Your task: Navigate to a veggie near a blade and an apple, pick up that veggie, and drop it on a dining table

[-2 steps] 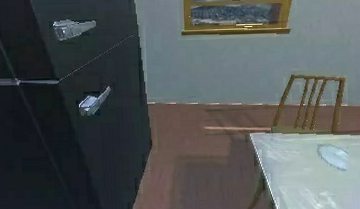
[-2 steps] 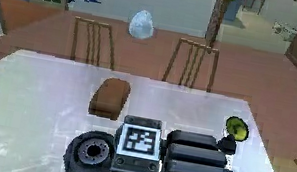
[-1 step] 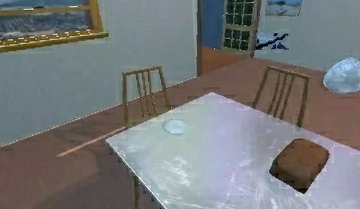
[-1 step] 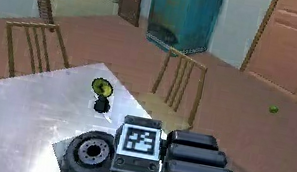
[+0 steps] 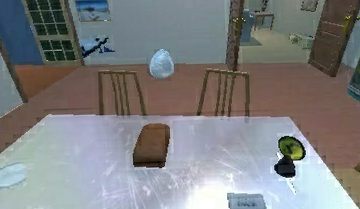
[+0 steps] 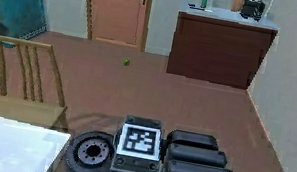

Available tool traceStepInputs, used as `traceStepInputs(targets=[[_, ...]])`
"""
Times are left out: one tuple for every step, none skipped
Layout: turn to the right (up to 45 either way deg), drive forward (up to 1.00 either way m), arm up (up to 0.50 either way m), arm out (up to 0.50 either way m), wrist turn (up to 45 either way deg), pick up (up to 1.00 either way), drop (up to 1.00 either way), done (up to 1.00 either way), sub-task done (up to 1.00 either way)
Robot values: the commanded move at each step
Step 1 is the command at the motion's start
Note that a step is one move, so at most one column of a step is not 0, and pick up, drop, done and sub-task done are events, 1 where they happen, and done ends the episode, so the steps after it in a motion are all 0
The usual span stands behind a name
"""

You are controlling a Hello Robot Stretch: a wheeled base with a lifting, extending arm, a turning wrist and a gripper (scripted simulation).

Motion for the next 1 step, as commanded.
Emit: traceStepInputs(targets=[[27.0,0.0,0.0,0.0,0.0,0.0,0.0,0.0,0.0]])
